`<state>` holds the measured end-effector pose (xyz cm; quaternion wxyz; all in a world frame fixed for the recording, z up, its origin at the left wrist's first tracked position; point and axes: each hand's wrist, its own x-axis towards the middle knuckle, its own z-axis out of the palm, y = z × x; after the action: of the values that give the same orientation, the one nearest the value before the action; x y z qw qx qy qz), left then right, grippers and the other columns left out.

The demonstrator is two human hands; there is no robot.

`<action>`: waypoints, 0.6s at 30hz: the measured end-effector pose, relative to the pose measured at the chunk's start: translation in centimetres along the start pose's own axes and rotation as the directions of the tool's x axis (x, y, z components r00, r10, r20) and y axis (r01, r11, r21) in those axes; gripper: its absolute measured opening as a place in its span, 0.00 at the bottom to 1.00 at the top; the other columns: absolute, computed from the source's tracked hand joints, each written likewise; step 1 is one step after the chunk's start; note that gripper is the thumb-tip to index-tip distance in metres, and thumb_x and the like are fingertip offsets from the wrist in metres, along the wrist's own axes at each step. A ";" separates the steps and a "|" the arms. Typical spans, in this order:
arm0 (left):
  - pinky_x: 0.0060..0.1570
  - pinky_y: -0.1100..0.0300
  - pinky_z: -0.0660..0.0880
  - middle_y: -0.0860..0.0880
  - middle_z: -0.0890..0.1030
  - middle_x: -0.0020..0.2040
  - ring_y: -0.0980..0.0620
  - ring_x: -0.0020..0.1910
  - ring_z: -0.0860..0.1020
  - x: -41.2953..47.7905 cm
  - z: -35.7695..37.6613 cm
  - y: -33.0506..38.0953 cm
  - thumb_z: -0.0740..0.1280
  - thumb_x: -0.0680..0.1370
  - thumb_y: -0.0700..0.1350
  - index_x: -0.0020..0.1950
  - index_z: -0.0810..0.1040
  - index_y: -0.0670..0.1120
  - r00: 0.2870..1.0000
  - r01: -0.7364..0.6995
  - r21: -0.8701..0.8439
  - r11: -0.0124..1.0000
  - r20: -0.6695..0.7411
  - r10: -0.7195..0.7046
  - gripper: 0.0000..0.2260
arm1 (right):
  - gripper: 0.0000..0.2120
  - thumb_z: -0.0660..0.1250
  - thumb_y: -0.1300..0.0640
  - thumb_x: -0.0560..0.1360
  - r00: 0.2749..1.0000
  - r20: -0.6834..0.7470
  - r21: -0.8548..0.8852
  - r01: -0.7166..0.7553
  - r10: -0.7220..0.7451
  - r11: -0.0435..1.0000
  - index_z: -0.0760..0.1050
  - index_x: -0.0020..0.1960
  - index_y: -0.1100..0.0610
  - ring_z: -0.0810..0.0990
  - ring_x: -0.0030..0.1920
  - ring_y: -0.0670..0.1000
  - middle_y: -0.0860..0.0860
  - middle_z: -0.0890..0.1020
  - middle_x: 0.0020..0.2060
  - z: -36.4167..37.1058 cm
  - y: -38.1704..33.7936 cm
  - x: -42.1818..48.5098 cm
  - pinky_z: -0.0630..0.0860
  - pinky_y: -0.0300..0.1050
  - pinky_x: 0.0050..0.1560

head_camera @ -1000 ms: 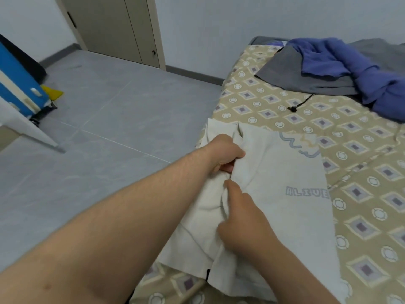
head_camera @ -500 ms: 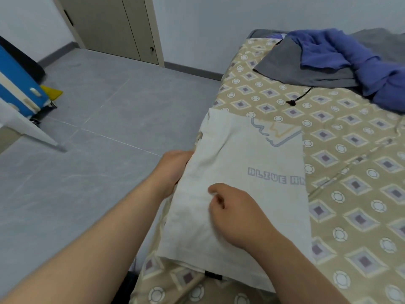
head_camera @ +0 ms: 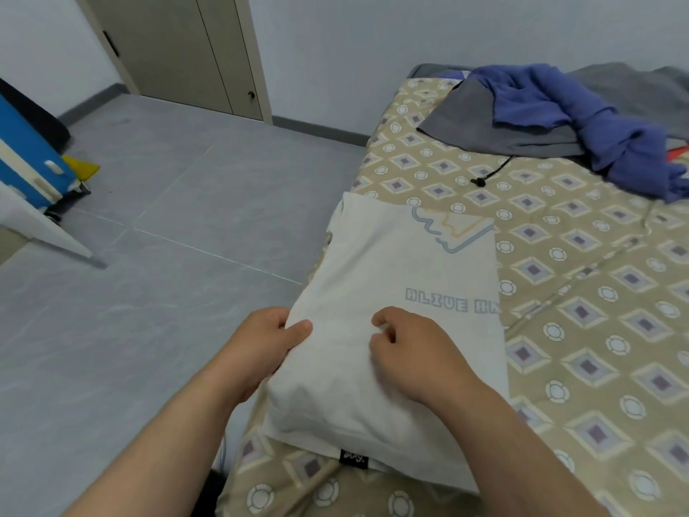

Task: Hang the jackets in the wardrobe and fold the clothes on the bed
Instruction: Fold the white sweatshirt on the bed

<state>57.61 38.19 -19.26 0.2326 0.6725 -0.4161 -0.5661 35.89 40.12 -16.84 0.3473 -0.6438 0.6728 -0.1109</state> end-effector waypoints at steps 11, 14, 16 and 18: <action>0.28 0.58 0.60 0.56 0.69 0.30 0.58 0.28 0.68 -4.6 1.2 -2.9 0.67 0.75 0.61 0.33 0.65 0.51 0.945 -0.115 0.462 0.879 -0.223 0.241 0.19 | 0.13 0.59 0.57 0.77 0.984 -0.107 0.026 -0.141 0.143 0.990 0.77 0.59 0.51 0.75 0.53 0.47 0.45 0.79 0.53 -1.7 3.7 -1.4 0.67 0.40 0.51; 0.27 0.57 0.57 0.54 0.65 0.28 0.56 0.25 0.64 -6.0 1.1 -3.3 0.66 0.74 0.61 0.28 0.61 0.49 0.909 -0.158 0.532 0.832 -0.250 0.332 0.24 | 0.12 0.58 0.58 0.76 0.974 -0.115 0.022 -0.195 0.196 0.981 0.76 0.56 0.51 0.76 0.51 0.49 0.46 0.79 0.51 -1.7 4.0 -3.2 0.69 0.42 0.48; 0.26 0.58 0.60 0.54 0.68 0.25 0.57 0.23 0.68 -6.7 1.3 -3.4 0.68 0.74 0.61 0.24 0.65 0.47 0.953 -0.129 0.465 0.876 -0.185 0.238 0.26 | 0.10 0.58 0.58 0.75 0.962 -0.134 -0.017 -0.241 0.237 0.970 0.75 0.54 0.53 0.76 0.49 0.51 0.48 0.78 0.49 -1.9 3.9 -4.5 0.70 0.44 0.45; 0.28 0.62 0.68 0.58 0.78 0.26 0.62 0.26 0.76 -7.4 1.1 -3.5 0.70 0.75 0.57 0.28 0.79 0.51 0.990 -0.081 0.286 0.955 -0.088 0.111 0.18 | 0.08 0.57 0.57 0.75 0.945 -0.145 -0.113 -0.310 0.293 0.944 0.71 0.52 0.55 0.75 0.52 0.56 0.52 0.74 0.50 -1.9 4.0 -6.1 0.72 0.47 0.47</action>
<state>57.49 46.32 -18.09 0.1832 0.7061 -0.5120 -0.4536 31.09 45.94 -15.85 0.2727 -0.5468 0.7899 -0.0514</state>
